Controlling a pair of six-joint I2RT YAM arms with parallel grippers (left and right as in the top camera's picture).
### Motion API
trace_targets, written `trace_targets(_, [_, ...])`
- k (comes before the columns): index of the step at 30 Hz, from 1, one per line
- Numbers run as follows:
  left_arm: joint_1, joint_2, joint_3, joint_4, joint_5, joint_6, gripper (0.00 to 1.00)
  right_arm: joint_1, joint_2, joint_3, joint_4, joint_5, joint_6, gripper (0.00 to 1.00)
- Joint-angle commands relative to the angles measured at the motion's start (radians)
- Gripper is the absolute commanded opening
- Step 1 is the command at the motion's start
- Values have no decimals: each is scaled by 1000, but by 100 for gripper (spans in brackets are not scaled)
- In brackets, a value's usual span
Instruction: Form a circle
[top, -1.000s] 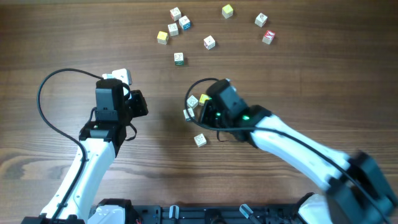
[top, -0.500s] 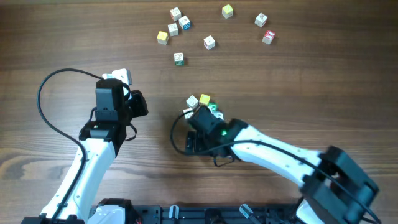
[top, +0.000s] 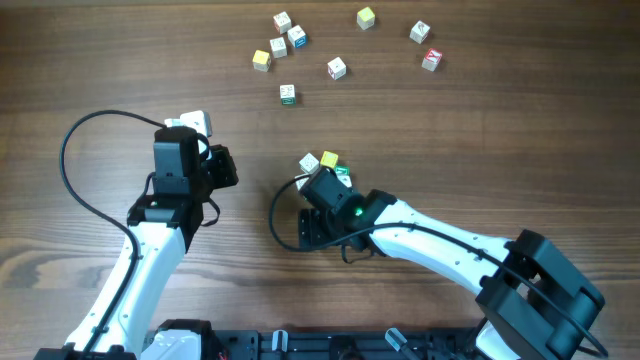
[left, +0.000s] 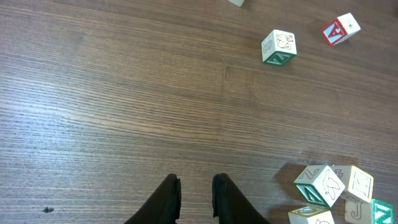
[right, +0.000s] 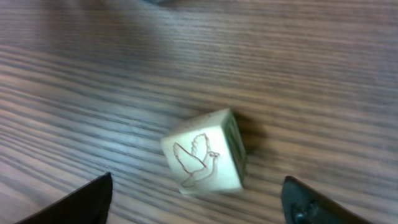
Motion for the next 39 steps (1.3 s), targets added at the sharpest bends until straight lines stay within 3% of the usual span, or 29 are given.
trace_targets(1, [5, 6, 7, -5, -6, -2, 22, 1, 11, 0, 14, 39, -31, 77])
trace_targets(5, [5, 6, 7, -5, -6, -2, 22, 10, 25, 0, -10, 102, -31, 76])
trace_targets(11, [5, 6, 7, -13, -6, -2, 22, 10, 63, 0, 3, 86, -31, 64])
trace_targets(19, [5, 6, 7, -13, -6, -2, 23, 10, 63, 0, 13, 74, -30, 36])
trace_targets(33, [5, 6, 7, -13, -5, -2, 25, 3, 63, 21, 28, 182, -40, 32])
trace_targets(39, [5, 6, 7, -13, -6, -2, 26, -18, 63, 21, 128, 207, -144, 33])
